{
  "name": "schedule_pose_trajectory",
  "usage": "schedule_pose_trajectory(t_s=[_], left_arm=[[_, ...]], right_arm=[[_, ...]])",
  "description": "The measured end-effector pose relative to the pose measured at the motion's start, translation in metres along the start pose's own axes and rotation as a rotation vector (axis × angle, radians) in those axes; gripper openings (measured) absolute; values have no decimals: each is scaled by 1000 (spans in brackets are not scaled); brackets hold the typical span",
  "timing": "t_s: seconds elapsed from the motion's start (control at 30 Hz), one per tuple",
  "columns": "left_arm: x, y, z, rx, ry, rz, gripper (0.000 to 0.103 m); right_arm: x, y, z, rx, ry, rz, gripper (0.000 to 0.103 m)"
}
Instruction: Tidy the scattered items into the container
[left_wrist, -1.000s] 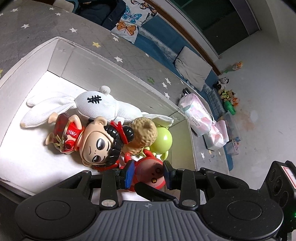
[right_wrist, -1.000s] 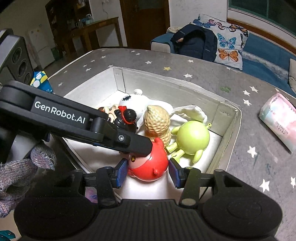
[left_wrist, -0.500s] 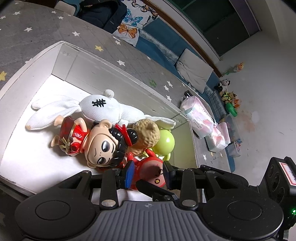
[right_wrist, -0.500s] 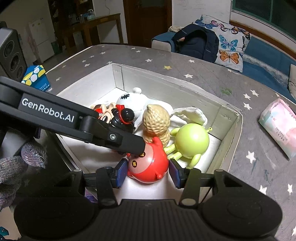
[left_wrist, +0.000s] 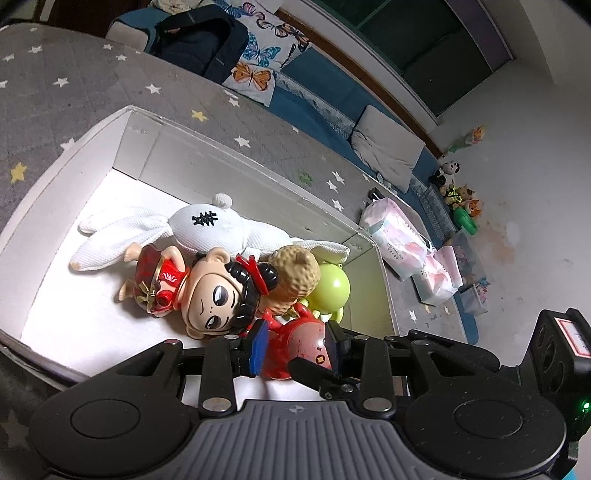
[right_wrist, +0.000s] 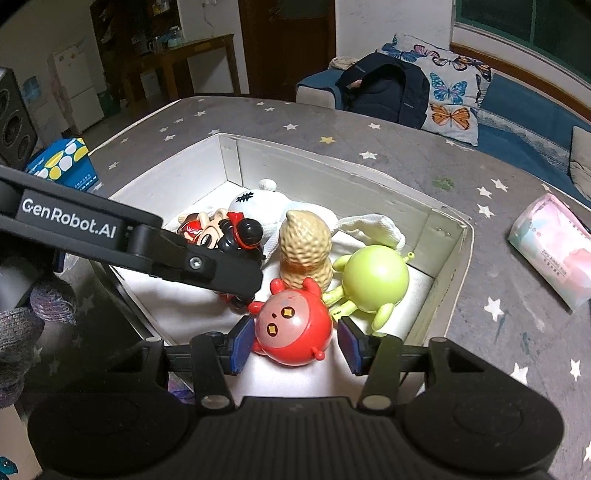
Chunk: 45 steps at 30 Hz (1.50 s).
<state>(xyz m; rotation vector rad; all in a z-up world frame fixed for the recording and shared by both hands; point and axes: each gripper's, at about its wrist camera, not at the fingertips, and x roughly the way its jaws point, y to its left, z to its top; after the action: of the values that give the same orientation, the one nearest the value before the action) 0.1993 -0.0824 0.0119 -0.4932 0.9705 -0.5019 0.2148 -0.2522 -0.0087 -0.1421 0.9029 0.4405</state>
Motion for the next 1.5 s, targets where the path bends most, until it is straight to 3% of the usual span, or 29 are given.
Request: schedule_pose_trajectory(t_s=[0.1,0.17,0.37,0.53,0.63,0.7,0.77,1.07,1.5], left_arm=[[-6,-4,-3,23,-22,11,36],[-11,-7,-6,49,-48,18,35],[-33,-22,-19,185,-150,63,36],[-48,-33,-35,286,-198,104,36],[-54,-39,-47,331,-206,127,36],[-58,-42,-55,357,-216,157,36],[-60,-43,-63,379,-222,191,36],[-68,-41,-91,414,-225,276,36],[-77,-33,-112,409,-228,325,36]], right_arm=[[-7,0,-3,12,-23,-6,51],[-14,1,-6,19,-44,-19,62],[-39,8,-21,50,-128,-42,73],[-59,19,-36,57,-203,-73,77],[-74,27,-46,67,-255,-84,90],[-81,31,-52,68,-282,-94,91],[-89,37,-60,69,-312,-102,100],[-105,55,-87,90,-363,-149,103],[-98,66,-114,182,-367,-196,103]])
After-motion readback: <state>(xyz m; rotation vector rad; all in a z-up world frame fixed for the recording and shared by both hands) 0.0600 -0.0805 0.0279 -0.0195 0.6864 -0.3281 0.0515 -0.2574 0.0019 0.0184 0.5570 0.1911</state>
